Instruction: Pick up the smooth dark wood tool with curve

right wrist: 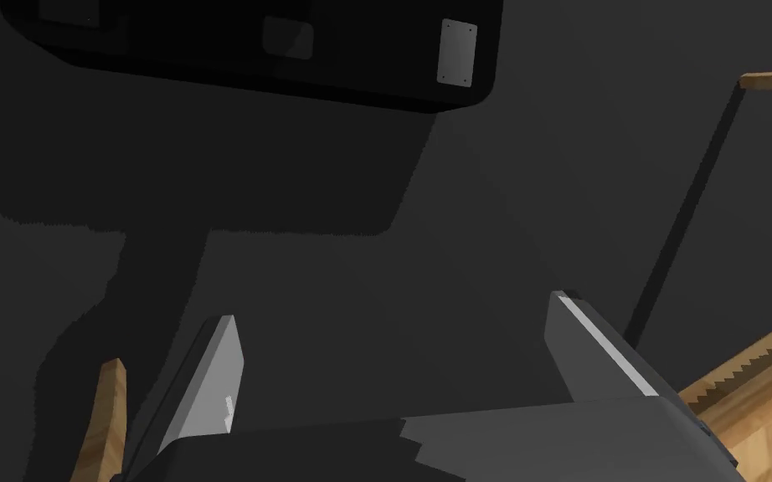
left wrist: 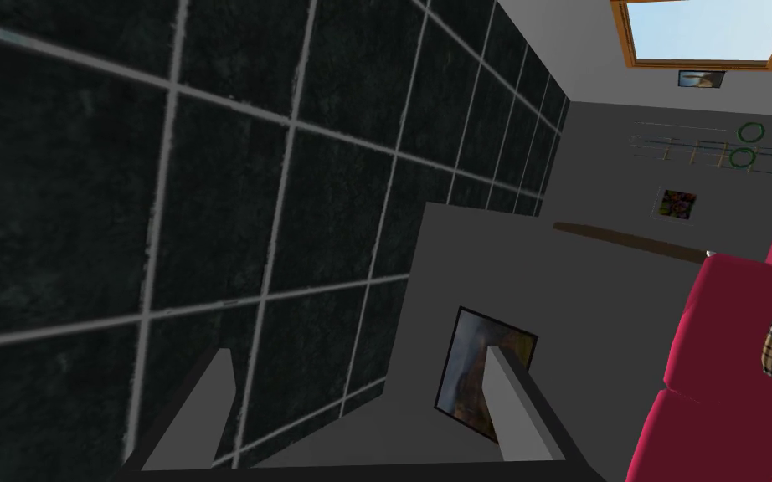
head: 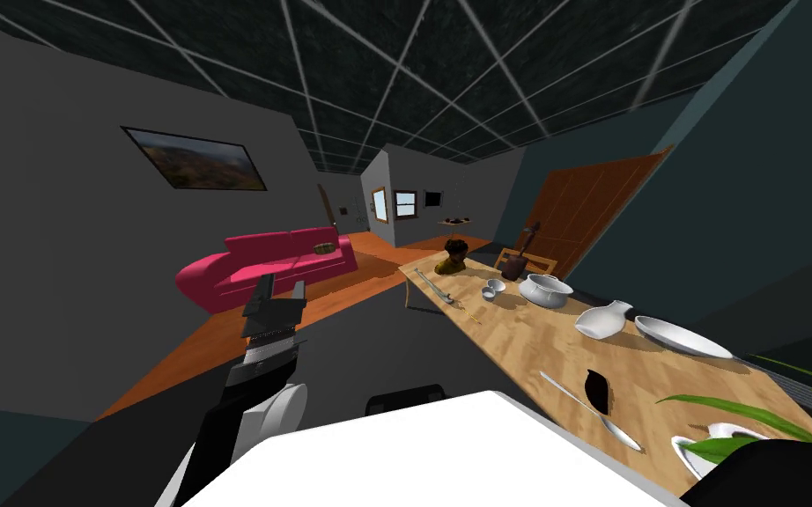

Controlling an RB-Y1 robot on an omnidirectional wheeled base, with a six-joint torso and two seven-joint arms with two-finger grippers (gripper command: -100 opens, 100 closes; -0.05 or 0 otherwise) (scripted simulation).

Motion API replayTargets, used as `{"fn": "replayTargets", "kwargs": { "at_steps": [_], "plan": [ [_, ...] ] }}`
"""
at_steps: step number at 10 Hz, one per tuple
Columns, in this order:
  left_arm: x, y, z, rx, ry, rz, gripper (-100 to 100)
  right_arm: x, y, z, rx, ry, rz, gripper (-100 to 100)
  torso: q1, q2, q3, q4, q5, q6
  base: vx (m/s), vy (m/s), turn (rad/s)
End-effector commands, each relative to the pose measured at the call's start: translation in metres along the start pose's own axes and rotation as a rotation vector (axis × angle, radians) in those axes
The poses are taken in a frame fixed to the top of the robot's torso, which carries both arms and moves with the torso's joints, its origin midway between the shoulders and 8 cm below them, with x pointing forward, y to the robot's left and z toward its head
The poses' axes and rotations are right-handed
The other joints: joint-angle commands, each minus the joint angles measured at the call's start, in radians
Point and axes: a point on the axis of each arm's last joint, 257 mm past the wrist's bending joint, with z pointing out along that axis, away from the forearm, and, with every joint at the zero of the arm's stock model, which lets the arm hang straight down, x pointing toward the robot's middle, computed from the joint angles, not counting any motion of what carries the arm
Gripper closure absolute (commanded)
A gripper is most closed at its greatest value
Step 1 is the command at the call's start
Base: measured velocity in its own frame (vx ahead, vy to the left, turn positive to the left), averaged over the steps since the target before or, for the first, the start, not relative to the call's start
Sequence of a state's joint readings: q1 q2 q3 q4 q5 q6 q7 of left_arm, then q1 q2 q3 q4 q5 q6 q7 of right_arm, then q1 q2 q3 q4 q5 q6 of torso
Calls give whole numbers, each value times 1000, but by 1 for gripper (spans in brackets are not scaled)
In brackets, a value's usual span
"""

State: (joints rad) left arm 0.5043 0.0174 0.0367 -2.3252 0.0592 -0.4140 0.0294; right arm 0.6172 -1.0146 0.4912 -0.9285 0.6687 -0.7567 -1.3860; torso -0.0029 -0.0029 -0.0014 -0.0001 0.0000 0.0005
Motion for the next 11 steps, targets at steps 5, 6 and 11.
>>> {"fn": "replayTargets", "kwargs": {
  "at_steps": [5, 6, 11],
  "plan": [
    [0, 0, 0, 0, 0, 0, 0, -32, -38, -25, 111, -64, 9, -100, 0, 2, 1, 1, 0, 0, 23, -12, 90],
    [0, 0, 0, 0, 0, 0, 0, -49, -53, -40, 168, -99, 7, -100, 0, 2, 1, 0, -1, 1, 41, -46, 224],
    [0, 0, 0, 0, 0, 0, 0, -99, -85, -82, 321, -218, -14, -100, -7, -1, 0, 0, -2, 1, 57, -110, 225]
  ]
}}
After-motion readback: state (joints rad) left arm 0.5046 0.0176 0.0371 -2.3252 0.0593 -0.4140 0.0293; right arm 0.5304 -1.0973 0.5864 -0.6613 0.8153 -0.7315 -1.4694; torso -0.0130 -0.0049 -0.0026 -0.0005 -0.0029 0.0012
